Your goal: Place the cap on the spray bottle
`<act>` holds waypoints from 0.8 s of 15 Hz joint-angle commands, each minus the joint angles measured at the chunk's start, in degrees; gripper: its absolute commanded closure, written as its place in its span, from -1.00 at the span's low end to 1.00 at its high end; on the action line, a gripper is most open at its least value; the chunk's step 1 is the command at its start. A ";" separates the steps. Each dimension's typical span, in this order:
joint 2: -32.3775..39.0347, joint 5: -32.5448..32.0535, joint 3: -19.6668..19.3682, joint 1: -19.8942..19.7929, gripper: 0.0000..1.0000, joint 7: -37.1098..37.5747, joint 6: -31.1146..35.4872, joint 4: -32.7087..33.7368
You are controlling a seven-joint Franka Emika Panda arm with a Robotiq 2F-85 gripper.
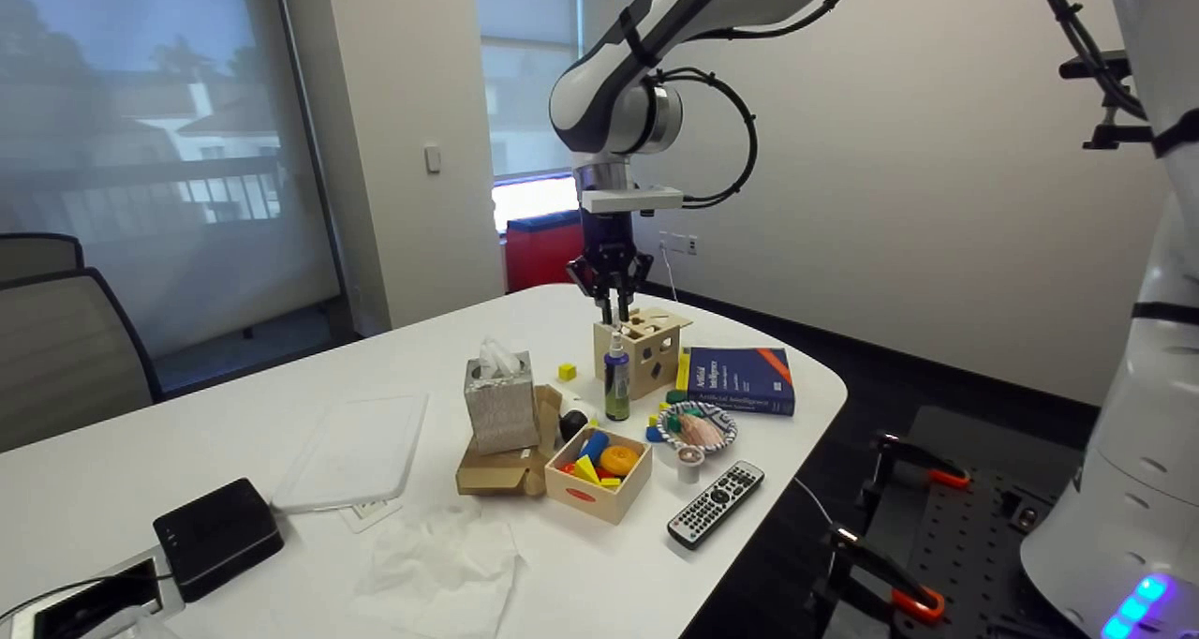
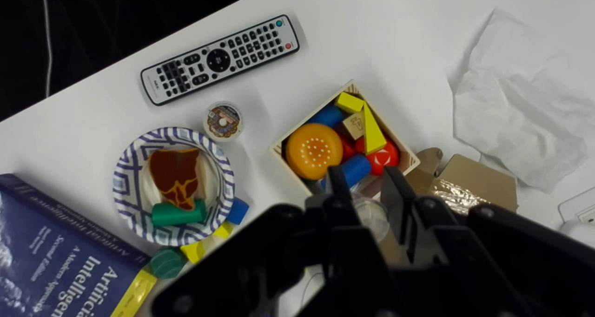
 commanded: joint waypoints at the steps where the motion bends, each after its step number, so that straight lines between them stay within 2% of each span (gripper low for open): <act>1: -0.07 0.19 -0.91 -3.40 0.88 -2.83 0.77 0.69; 5: 2.57 0.49 -1.81 -6.79 0.88 -5.05 -0.56 5.24; 12: 11.88 4.78 -0.50 -11.89 0.88 -10.46 -1.60 15.88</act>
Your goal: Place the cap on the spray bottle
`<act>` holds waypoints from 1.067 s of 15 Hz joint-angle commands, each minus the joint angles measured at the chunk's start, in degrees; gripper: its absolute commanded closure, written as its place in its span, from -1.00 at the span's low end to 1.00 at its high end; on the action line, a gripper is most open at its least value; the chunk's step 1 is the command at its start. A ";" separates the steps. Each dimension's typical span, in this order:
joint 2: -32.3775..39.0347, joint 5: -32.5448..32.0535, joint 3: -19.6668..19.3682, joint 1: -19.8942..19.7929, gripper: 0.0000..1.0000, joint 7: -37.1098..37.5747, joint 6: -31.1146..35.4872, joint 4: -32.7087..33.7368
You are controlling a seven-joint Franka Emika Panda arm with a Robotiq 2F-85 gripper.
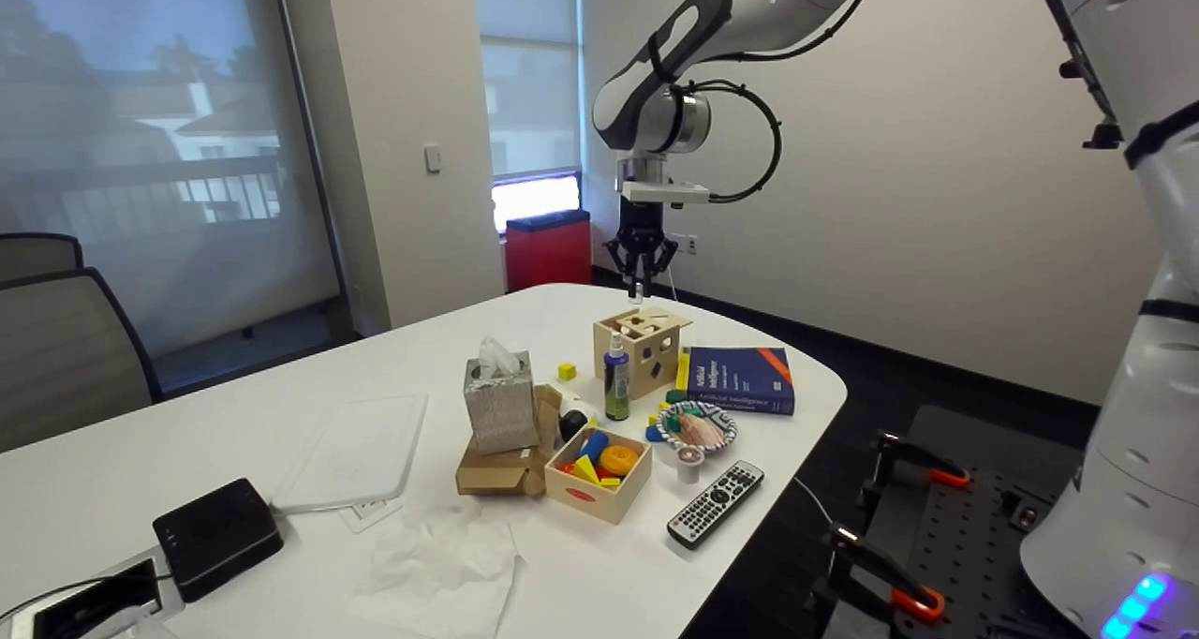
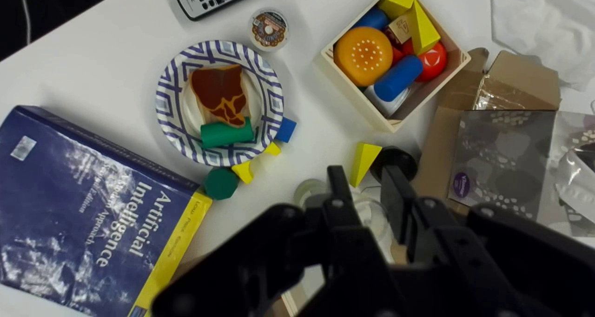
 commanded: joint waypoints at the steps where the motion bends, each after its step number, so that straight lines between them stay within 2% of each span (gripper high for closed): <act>1: 6.24 2.46 1.25 -2.34 0.88 -2.30 -2.31 7.65; 9: 15.61 1.96 2.33 -2.85 0.88 -0.90 -6.20 19.24; 16: 20.61 1.80 2.45 -3.19 0.88 -0.52 -9.72 25.98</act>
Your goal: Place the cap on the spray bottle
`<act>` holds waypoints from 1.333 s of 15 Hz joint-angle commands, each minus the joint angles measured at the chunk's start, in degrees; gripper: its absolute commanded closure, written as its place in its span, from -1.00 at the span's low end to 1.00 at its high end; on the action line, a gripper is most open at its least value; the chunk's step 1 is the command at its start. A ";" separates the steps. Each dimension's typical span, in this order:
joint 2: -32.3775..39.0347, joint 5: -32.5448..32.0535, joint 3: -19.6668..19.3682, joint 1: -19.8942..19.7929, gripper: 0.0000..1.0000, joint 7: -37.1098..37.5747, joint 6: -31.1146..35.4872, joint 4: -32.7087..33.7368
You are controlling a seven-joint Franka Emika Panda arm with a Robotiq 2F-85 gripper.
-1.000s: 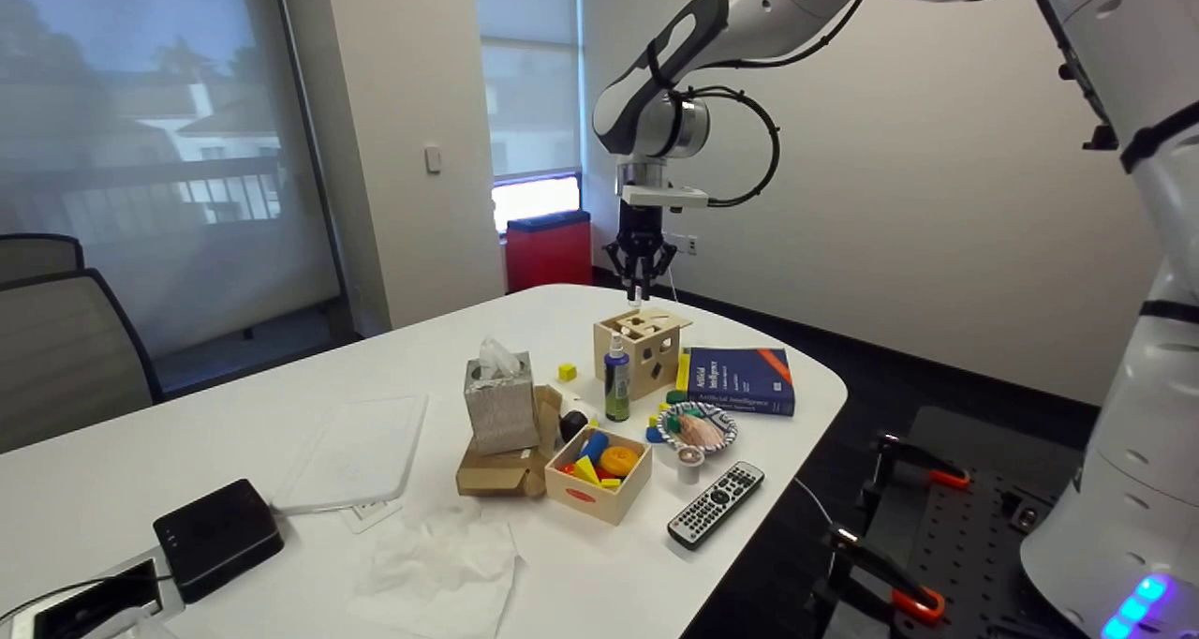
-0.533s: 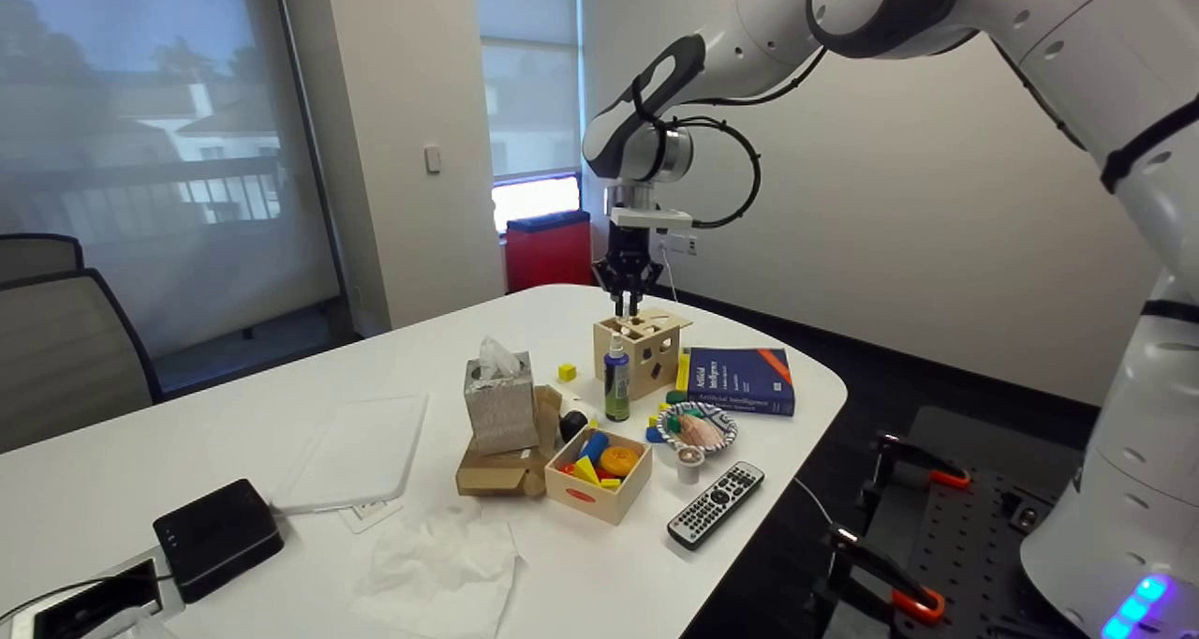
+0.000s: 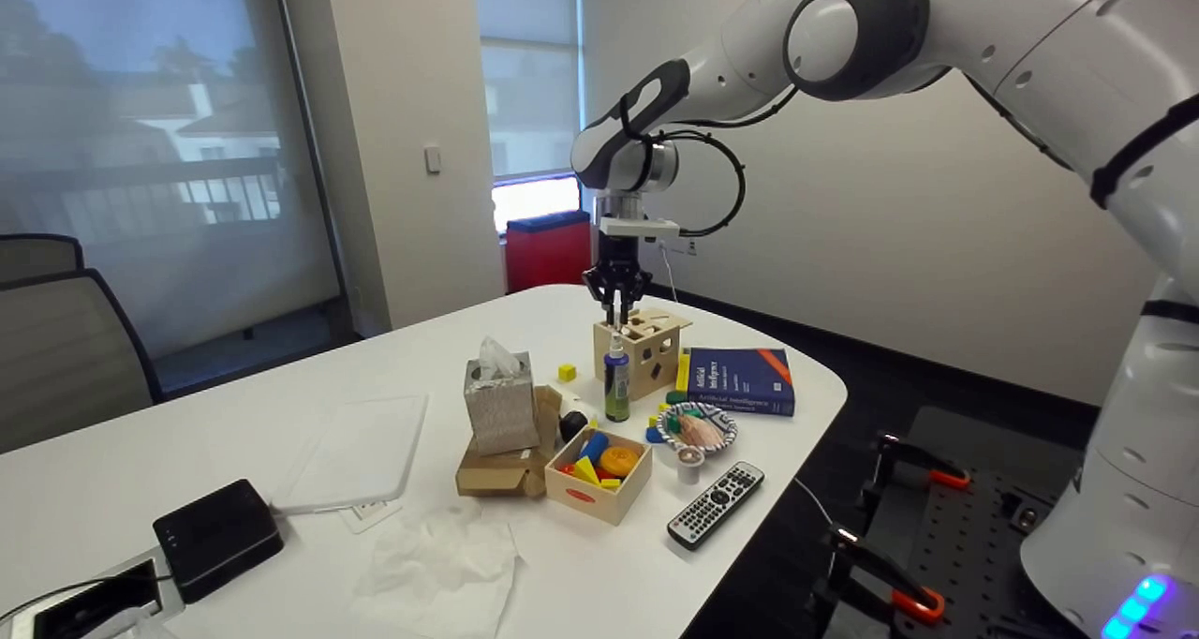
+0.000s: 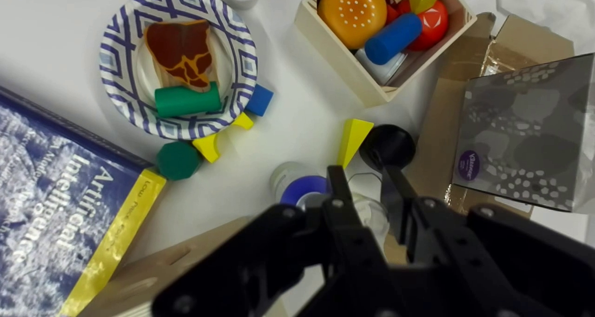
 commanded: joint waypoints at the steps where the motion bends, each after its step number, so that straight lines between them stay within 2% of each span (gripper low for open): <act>1: 2.94 0.00 0.58 -0.98 0.88 0.70 -3.56 5.22; 7: 5.13 -0.30 0.45 -1.20 0.88 1.13 -4.53 7.84; 20: 6.21 -0.17 0.49 -1.61 0.88 1.11 -5.09 8.86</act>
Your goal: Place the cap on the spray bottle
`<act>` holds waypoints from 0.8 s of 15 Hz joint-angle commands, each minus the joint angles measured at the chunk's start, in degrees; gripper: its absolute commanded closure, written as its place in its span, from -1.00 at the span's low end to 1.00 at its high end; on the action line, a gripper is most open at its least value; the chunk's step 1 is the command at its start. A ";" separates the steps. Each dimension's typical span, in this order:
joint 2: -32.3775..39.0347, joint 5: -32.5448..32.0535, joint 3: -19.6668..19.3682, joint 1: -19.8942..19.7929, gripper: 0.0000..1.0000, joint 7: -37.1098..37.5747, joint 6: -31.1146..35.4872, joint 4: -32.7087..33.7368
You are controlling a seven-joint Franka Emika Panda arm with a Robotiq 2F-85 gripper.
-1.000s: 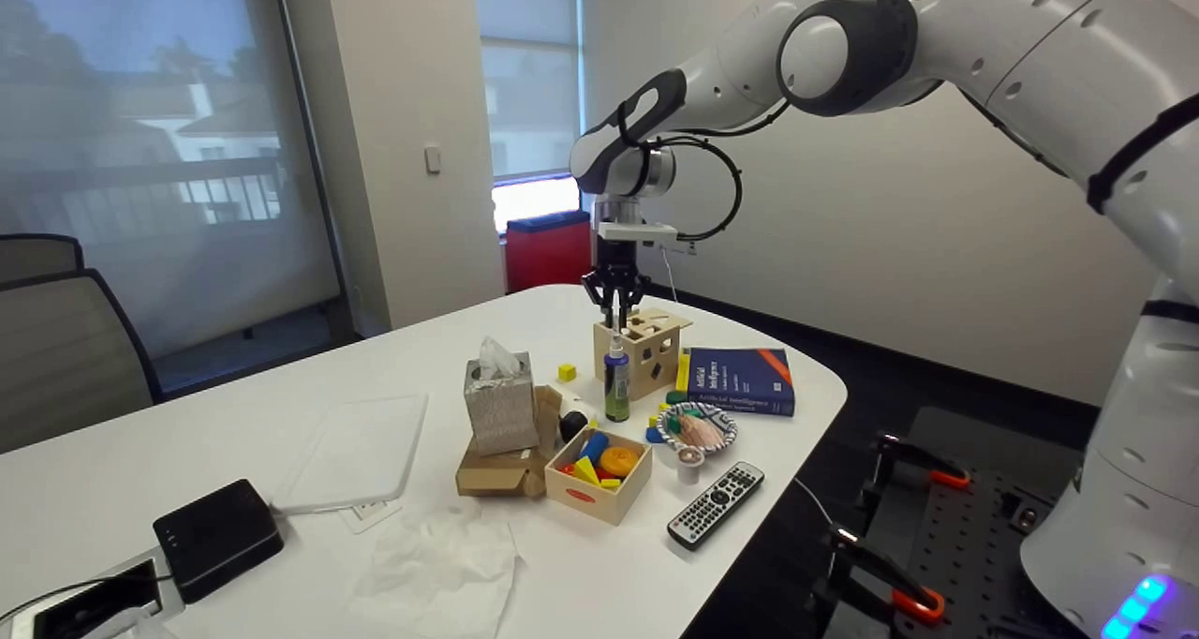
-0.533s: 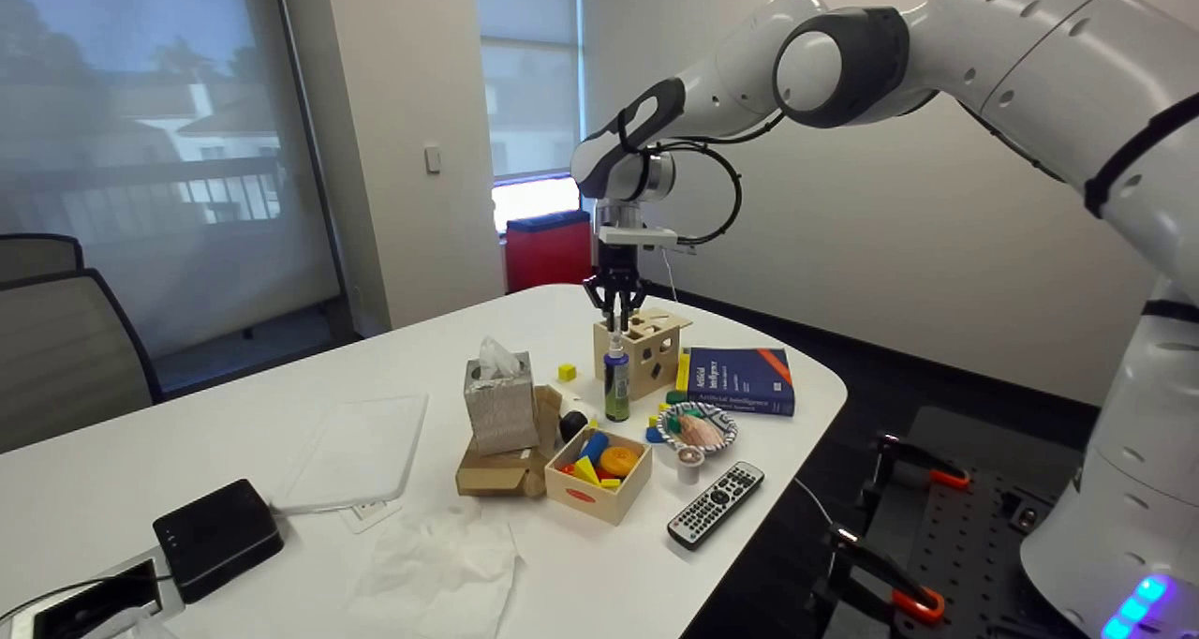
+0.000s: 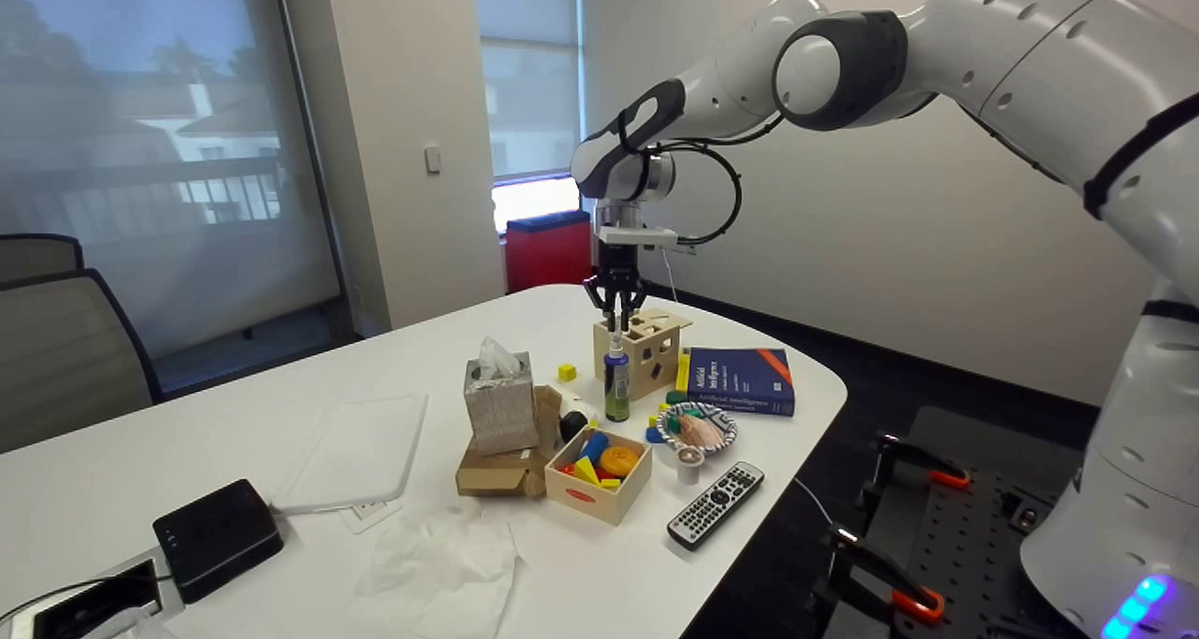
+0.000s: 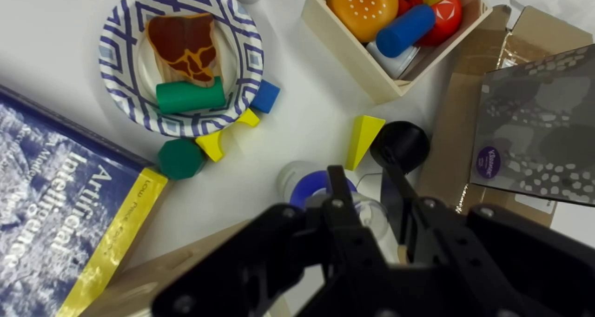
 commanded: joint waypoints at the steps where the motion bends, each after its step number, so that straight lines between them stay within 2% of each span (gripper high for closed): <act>1: 0.98 -0.17 0.48 -0.69 0.88 1.00 -1.95 2.26; 12: 1.91 -0.02 0.75 -0.92 0.88 0.85 -1.91 2.94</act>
